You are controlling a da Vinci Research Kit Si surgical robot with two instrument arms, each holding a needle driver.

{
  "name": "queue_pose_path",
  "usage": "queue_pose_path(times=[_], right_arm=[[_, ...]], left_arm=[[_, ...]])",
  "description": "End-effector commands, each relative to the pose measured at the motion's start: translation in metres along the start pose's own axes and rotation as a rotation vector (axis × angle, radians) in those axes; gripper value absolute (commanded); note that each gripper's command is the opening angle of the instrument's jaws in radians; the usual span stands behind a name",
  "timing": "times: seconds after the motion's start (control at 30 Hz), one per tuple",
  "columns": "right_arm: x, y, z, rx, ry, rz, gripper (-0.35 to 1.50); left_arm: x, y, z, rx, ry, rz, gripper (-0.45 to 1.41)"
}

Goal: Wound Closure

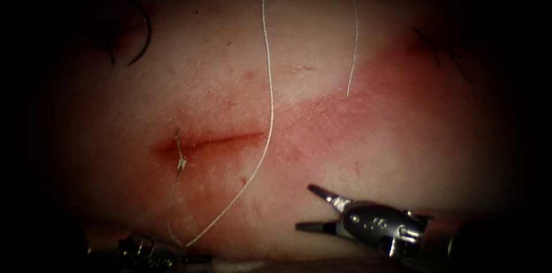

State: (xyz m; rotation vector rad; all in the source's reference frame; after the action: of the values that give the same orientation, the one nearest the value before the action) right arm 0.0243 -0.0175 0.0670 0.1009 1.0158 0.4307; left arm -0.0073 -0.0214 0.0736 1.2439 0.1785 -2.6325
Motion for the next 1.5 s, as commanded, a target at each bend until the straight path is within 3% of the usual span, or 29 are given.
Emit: queue_pose_path(times=[0.03,0.37,0.57,0.63,0.93,0.97,1.17,1.5], right_arm=[[-0.0003,-0.0007,0.0008,0.005,0.003,0.003,1.48],[0.0004,-0.0010,0.0014,0.000,0.001,0.008,1.48],[0.0013,-0.0028,0.0042,0.032,0.016,-0.011,1.48],[0.0026,-0.0036,0.0064,0.026,0.007,-0.053,1.48],[0.0051,-0.0045,0.0115,-0.060,0.036,-0.251,1.48],[0.0058,-0.0049,0.0132,-0.087,0.052,-0.293,1.48],[0.0080,-0.0061,0.0166,-0.028,0.093,-0.339,1.37],[0.0095,-0.0055,0.0199,-0.046,0.075,-0.340,1.42]], left_arm=[[0.0001,0.0006,0.0007,0.000,0.004,-0.004,-0.45],[0.0029,-0.0029,-0.0101,0.093,0.105,-0.083,-0.45],[0.0036,-0.0049,-0.0135,0.132,0.144,-0.102,-0.45],[0.0037,-0.0057,-0.0149,0.149,0.168,-0.119,-0.45],[0.0041,-0.0071,-0.0160,0.196,0.256,-0.142,-0.45],[0.0043,-0.0078,-0.0164,0.209,0.289,-0.161,-0.45],[0.0048,-0.0093,-0.0176,0.237,0.359,-0.203,-0.45],[0.0046,-0.0098,-0.0181,0.235,0.363,-0.207,-0.45]])
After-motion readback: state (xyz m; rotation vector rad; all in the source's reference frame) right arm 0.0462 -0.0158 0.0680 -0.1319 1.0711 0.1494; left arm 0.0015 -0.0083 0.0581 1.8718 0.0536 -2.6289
